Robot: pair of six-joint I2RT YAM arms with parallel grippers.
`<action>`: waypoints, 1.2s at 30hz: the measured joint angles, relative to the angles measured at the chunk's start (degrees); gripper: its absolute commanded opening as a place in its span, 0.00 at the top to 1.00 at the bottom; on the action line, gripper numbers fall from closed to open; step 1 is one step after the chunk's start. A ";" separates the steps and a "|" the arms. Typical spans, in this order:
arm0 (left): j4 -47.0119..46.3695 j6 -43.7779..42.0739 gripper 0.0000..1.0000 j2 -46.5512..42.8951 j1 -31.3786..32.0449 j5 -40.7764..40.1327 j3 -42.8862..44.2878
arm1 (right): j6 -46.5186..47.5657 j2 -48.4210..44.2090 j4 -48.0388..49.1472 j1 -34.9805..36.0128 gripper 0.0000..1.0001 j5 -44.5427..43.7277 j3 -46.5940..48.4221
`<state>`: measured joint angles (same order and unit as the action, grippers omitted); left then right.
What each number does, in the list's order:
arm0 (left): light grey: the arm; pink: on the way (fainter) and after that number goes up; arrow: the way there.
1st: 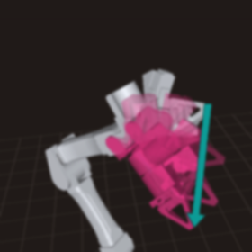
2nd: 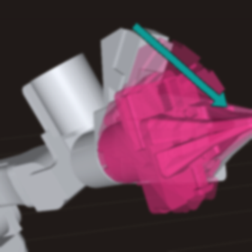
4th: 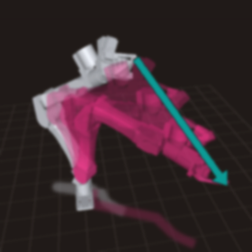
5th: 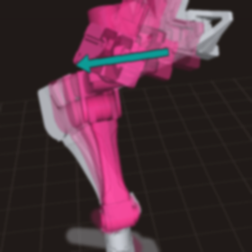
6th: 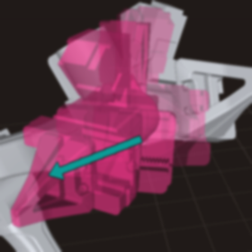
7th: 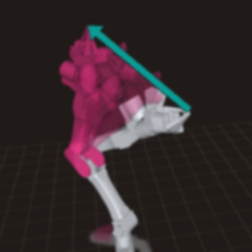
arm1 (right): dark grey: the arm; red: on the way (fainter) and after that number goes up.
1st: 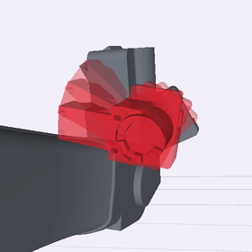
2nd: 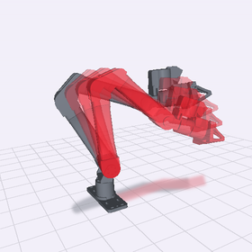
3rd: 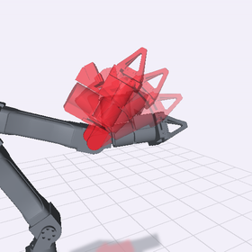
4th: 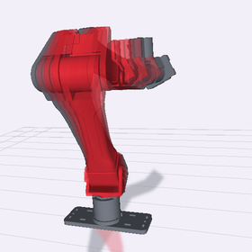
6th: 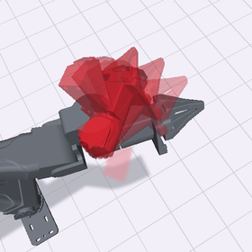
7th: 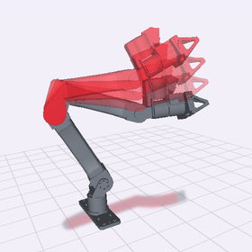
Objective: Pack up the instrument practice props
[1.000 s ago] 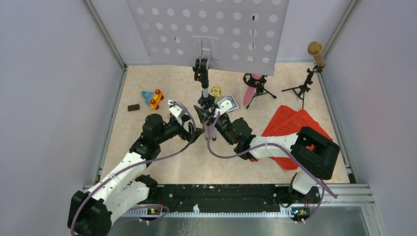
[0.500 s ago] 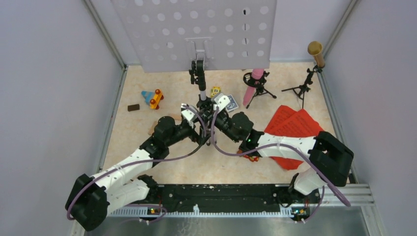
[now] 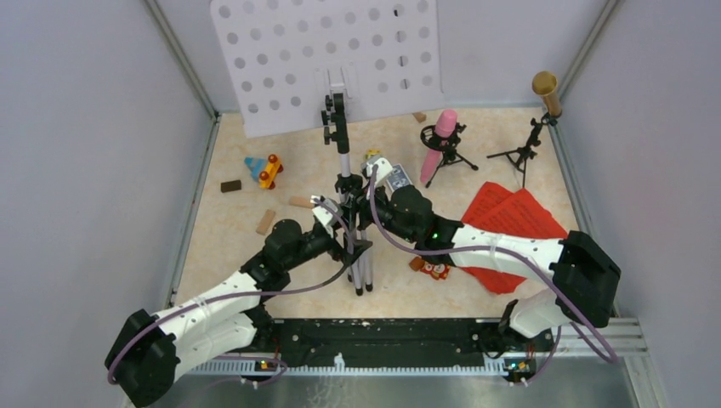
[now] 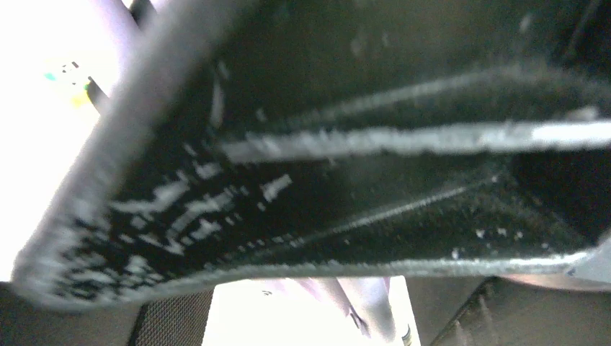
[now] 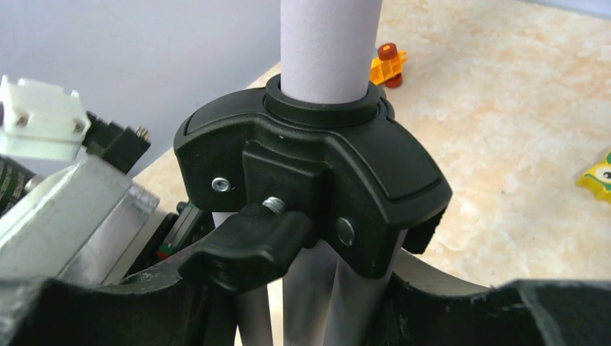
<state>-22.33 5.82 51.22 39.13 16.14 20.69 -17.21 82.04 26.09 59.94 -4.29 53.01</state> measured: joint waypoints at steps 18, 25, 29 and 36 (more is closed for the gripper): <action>8.00 17.55 1.00 -13.42 1.33 -11.19 -7.89 | -7.37 12.41 -5.20 -1.81 1.00 8.24 10.56; 14.49 22.82 1.00 -15.02 1.25 -16.33 -7.80 | -11.28 19.67 -4.28 -2.75 1.00 8.83 14.25; 17.35 24.52 1.00 -14.32 1.31 -18.38 -7.80 | -16.09 23.69 -2.80 -3.76 1.00 8.50 14.69; 19.82 24.15 1.00 -7.58 1.11 -21.51 -6.80 | -24.46 33.55 -6.21 -6.62 1.00 8.22 19.15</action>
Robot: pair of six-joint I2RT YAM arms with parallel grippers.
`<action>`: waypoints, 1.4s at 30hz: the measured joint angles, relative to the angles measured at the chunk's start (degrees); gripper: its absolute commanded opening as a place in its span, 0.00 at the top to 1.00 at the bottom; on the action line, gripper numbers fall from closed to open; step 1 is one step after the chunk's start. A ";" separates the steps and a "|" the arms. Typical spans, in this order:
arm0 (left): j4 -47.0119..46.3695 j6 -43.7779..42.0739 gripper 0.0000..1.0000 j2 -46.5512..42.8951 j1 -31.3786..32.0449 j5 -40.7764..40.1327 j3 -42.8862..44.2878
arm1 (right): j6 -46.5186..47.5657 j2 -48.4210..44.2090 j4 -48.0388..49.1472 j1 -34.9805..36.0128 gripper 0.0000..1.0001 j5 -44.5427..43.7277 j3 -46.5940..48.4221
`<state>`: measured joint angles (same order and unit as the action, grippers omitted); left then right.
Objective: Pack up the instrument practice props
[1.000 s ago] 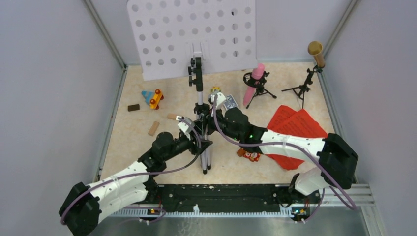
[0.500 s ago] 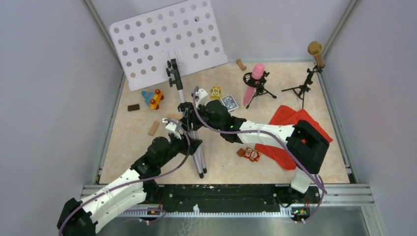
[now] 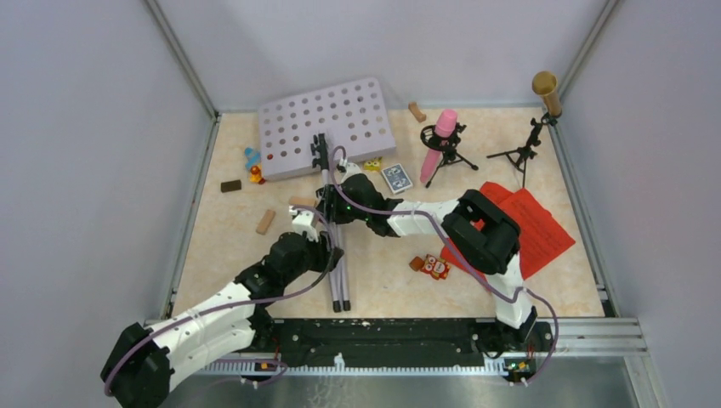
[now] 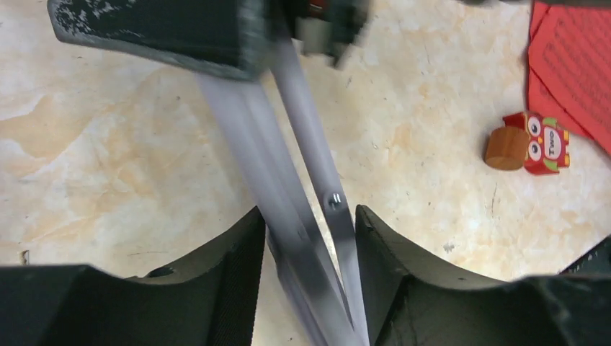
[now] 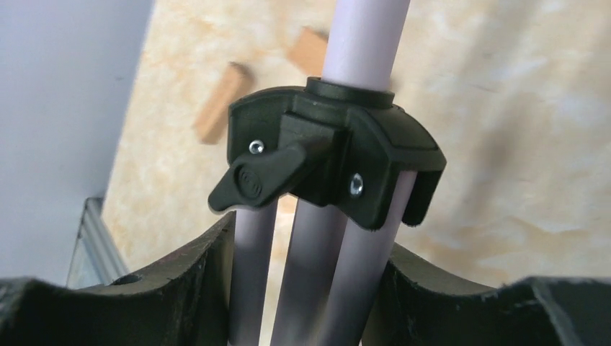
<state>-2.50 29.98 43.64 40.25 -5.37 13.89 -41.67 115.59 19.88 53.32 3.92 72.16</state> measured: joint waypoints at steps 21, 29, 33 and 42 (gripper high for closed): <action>7.98 -4.11 0.16 5.49 -7.30 4.55 7.26 | 10.54 5.62 -1.95 -4.50 0.17 -4.02 6.69; 12.94 -4.50 0.01 3.15 -7.32 4.07 12.96 | 24.41 -4.44 -5.22 -6.01 0.15 -7.96 7.15; 17.94 -3.10 0.01 3.74 -7.32 2.29 19.17 | 28.26 -11.37 -6.38 -5.99 0.14 -9.31 4.90; 24.68 2.38 0.01 5.55 -7.32 -2.32 30.38 | 30.12 -30.73 -11.58 -5.99 0.14 -16.46 -8.11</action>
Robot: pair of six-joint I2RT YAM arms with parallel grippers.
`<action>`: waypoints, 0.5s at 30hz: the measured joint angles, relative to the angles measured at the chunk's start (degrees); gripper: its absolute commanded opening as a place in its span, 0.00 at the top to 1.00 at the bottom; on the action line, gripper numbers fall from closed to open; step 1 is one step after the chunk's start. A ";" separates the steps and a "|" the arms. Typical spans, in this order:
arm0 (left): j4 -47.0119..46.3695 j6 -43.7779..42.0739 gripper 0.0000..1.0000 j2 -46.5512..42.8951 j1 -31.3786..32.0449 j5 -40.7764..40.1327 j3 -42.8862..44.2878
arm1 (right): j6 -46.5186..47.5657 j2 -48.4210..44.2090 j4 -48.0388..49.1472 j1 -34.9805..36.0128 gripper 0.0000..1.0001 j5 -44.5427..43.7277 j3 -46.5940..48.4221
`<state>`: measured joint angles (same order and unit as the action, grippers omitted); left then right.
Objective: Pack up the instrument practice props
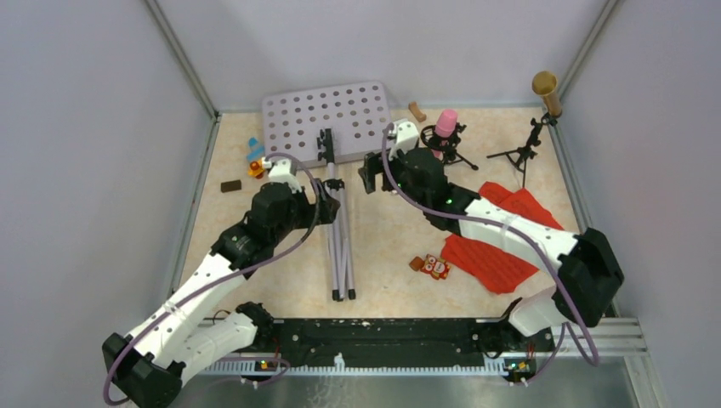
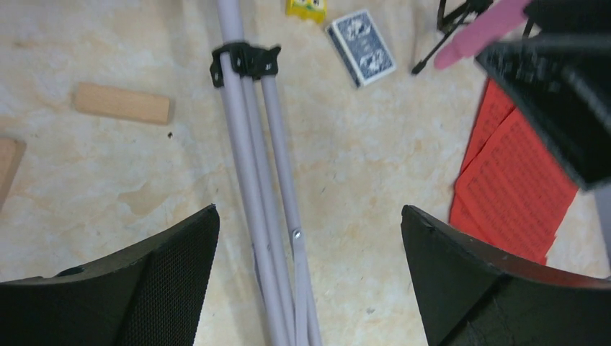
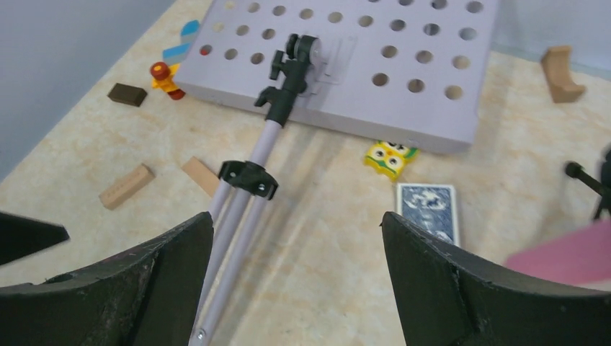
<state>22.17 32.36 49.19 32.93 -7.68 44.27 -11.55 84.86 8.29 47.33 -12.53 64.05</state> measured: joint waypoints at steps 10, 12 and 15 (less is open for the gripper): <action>-1.05 5.60 0.01 15.43 -0.02 -8.98 19.58 | -2.64 -10.75 -11.26 0.00 0.14 -11.30 -3.56; -0.46 6.36 0.01 15.58 -0.13 -8.46 19.56 | -2.80 -11.89 -12.81 0.00 0.14 -13.31 -3.76; 2.49 6.73 0.01 14.88 -0.20 -6.67 19.52 | -2.62 -12.74 -14.93 0.00 0.12 -15.67 -3.76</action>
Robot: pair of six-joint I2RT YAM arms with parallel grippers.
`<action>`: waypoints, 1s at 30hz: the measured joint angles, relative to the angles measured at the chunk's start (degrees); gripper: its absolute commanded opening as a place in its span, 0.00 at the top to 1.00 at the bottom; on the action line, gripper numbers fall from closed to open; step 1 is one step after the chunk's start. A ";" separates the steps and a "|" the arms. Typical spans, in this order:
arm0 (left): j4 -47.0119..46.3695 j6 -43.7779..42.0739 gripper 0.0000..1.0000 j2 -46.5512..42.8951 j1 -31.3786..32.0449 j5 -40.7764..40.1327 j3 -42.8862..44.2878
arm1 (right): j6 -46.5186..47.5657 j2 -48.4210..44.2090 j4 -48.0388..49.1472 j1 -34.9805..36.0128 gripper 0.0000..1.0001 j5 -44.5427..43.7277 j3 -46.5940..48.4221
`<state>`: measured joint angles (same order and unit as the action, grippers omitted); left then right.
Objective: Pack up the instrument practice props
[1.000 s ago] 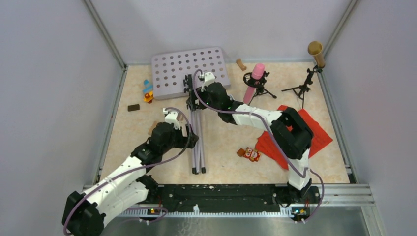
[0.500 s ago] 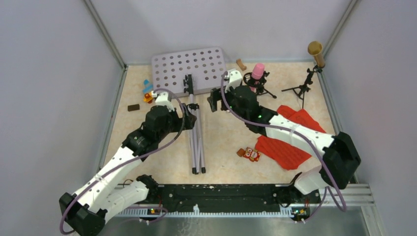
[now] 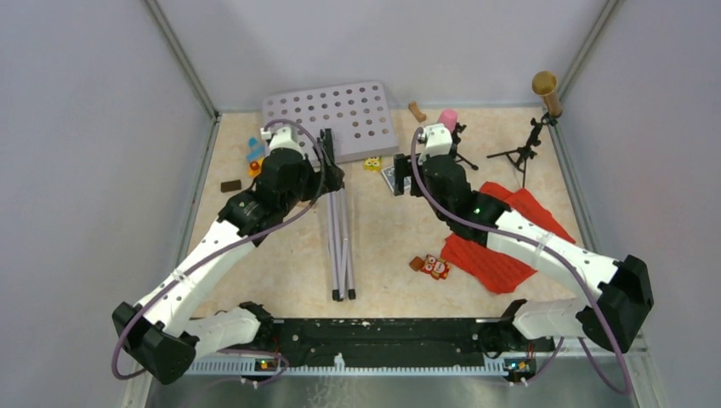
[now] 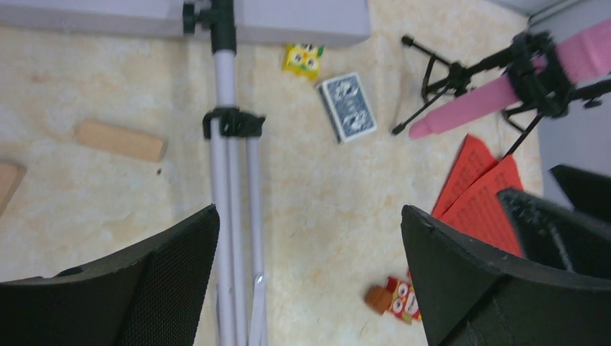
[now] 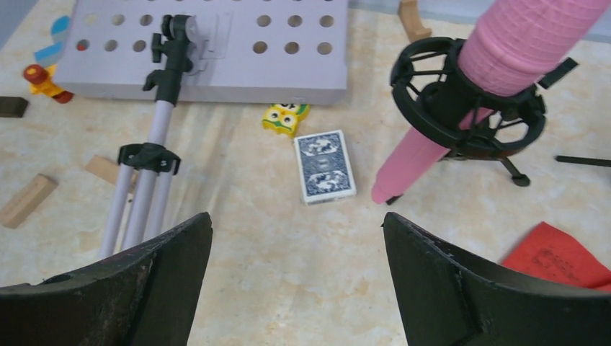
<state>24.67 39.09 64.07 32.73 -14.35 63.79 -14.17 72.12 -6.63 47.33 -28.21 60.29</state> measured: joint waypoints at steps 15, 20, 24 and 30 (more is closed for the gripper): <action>10.51 -2.29 0.01 -24.81 -0.02 9.07 -12.15 | 0.87 -6.25 3.52 -29.75 0.13 16.52 -15.41; 8.72 -5.55 0.01 -23.34 -0.02 10.86 -12.35 | 1.01 1.57 19.54 -35.76 0.13 23.56 -18.58; 6.05 -7.58 0.01 -25.83 -0.02 12.17 -13.60 | 1.36 10.93 29.53 -37.83 0.12 28.98 -17.03; 2.32 -11.15 0.01 -29.81 -0.02 13.27 -16.04 | 0.00 24.15 46.31 -43.17 0.14 38.27 -13.81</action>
<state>26.98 27.94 34.26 32.71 -1.08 47.75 -14.17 96.27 39.68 4.16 10.07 46.48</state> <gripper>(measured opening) 0.987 0.869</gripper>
